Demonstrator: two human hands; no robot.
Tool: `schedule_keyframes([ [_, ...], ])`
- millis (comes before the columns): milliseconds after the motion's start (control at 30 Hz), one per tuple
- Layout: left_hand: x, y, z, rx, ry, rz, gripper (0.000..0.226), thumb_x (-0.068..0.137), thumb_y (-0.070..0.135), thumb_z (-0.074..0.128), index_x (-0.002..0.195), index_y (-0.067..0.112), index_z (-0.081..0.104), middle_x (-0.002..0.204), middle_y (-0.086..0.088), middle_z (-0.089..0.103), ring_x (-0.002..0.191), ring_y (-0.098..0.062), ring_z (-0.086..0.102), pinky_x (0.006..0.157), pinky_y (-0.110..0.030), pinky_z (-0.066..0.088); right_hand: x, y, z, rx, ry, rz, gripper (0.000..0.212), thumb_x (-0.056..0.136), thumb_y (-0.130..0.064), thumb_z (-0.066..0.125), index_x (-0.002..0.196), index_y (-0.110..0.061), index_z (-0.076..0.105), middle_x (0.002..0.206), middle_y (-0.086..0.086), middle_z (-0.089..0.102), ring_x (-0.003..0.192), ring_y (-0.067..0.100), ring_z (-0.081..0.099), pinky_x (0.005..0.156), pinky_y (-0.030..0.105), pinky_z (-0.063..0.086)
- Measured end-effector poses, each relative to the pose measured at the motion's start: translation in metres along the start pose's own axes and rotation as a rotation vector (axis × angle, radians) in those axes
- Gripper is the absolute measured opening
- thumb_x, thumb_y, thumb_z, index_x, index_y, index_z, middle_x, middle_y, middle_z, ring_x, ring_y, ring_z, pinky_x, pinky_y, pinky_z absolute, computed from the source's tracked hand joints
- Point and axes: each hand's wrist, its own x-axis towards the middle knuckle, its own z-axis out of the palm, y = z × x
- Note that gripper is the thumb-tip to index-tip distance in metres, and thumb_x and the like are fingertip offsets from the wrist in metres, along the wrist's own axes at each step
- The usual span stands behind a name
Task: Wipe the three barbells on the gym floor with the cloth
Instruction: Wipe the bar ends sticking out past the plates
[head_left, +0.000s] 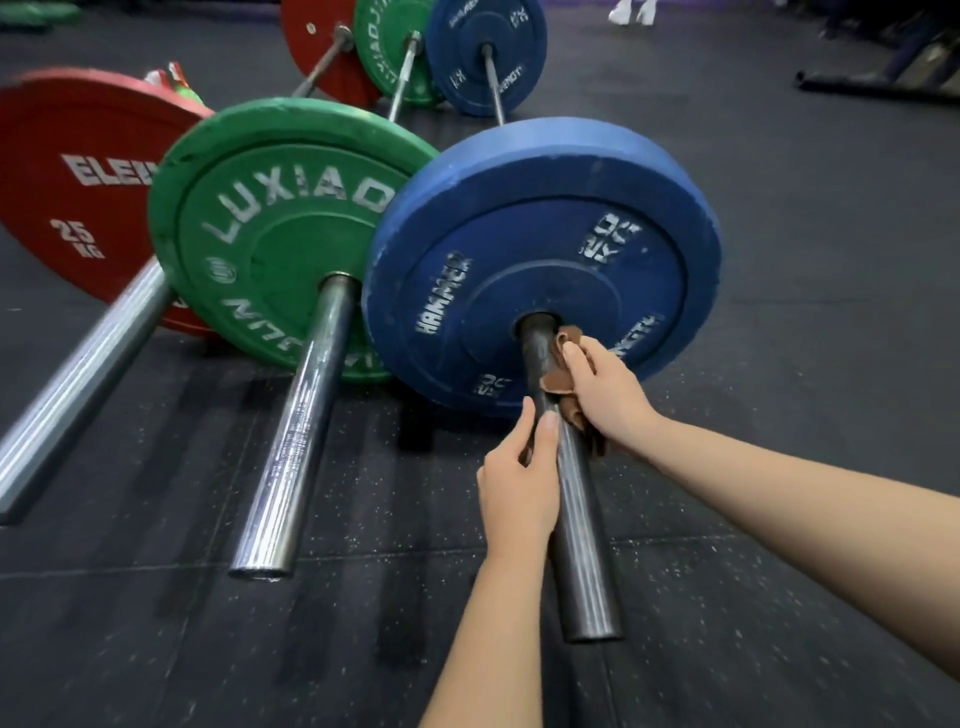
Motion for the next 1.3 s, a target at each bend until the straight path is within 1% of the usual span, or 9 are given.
schedule_keyframes([
  [100,0.002,-0.002,0.002,-0.008,0.041,0.026,0.042,0.100,0.054,0.055,0.141,0.048,0.055,0.079,0.035,0.061,0.102,-0.001,0.062,0.101,-0.032,0.050,-0.024,0.007,-0.004,-0.041,-0.011,-0.051,0.029,0.107,-0.046,0.037,0.112,-0.030,0.061,0.101,0.001,0.066,0.092,0.016,0.061,0.078,0.034,0.041],
  [267,0.003,-0.009,0.006,-0.019,0.058,0.051,0.041,0.101,0.053,0.054,0.140,0.043,0.059,0.074,0.054,0.054,0.106,0.005,0.059,0.108,-0.033,0.046,-0.084,0.021,-0.003,0.059,-0.017,0.032,0.025,0.105,-0.050,0.039,0.111,-0.037,0.060,0.103,-0.003,0.065,0.102,0.014,0.060,0.090,0.039,0.047],
  [433,0.002,-0.006,0.002,-0.009,0.039,0.045,0.043,0.100,0.057,0.053,0.141,0.046,0.057,0.082,0.039,0.060,0.114,-0.005,0.060,0.108,-0.036,0.047,-0.073,0.017,-0.002,0.021,0.003,0.017,0.027,0.106,-0.047,0.040,0.113,-0.031,0.060,0.103,0.000,0.064,0.100,0.016,0.060,0.089,0.039,0.047],
  [567,0.003,-0.005,0.000,0.025,0.012,0.014,0.044,0.100,0.061,0.048,0.143,0.052,0.052,0.088,0.036,0.059,0.123,-0.018,0.056,0.108,-0.042,0.047,-0.031,0.009,0.003,-0.032,0.037,-0.039,0.030,0.107,-0.044,0.039,0.099,-0.024,0.060,0.092,0.002,0.065,0.088,0.019,0.061,0.078,0.039,0.045],
  [733,0.001,-0.007,0.001,0.019,0.012,0.031,0.044,0.101,0.060,0.047,0.144,0.050,0.052,0.097,0.037,0.059,0.125,-0.015,0.055,0.110,-0.042,0.045,-0.024,0.008,0.006,0.012,0.053,-0.027,0.031,0.108,-0.043,0.038,0.107,-0.023,0.061,0.095,0.002,0.066,0.088,0.013,0.061,0.070,0.025,0.041],
  [900,-0.001,-0.007,0.003,-0.039,0.044,0.034,0.043,0.101,0.056,0.053,0.141,0.043,0.058,0.092,0.038,0.061,0.108,0.004,0.058,0.110,-0.033,0.045,-0.065,0.023,0.005,0.070,0.010,-0.008,0.028,0.104,-0.053,0.036,0.108,-0.037,0.058,0.100,0.002,0.064,0.095,0.016,0.062,0.084,0.036,0.047],
  [1100,-0.006,-0.003,0.003,-0.042,0.033,0.018,0.045,0.101,0.058,0.051,0.144,0.044,0.055,0.125,0.026,0.064,0.110,0.004,0.054,0.108,-0.027,0.041,-0.162,0.027,-0.008,0.170,-0.076,-0.001,0.022,0.109,-0.041,0.036,0.115,-0.048,0.056,0.111,-0.012,0.061,0.108,-0.002,0.055,0.092,0.017,0.040],
  [1167,-0.005,-0.003,0.003,-0.041,0.027,0.018,0.046,0.100,0.059,0.050,0.144,0.045,0.054,0.135,0.024,0.061,0.123,-0.002,0.052,0.112,-0.030,0.039,-0.172,0.028,-0.009,0.184,-0.086,-0.013,0.022,0.109,-0.040,0.036,0.115,-0.051,0.054,0.113,-0.015,0.061,0.111,-0.003,0.053,0.091,0.011,0.037],
  [1300,-0.003,-0.007,0.002,-0.033,0.026,0.002,0.047,0.098,0.065,0.048,0.143,0.051,0.053,0.135,0.023,0.063,0.134,-0.013,0.048,0.117,-0.041,0.038,-0.144,0.027,-0.004,0.125,-0.041,-0.049,0.021,0.109,-0.040,0.036,0.115,-0.044,0.056,0.110,-0.011,0.061,0.107,0.001,0.054,0.091,0.022,0.041],
])
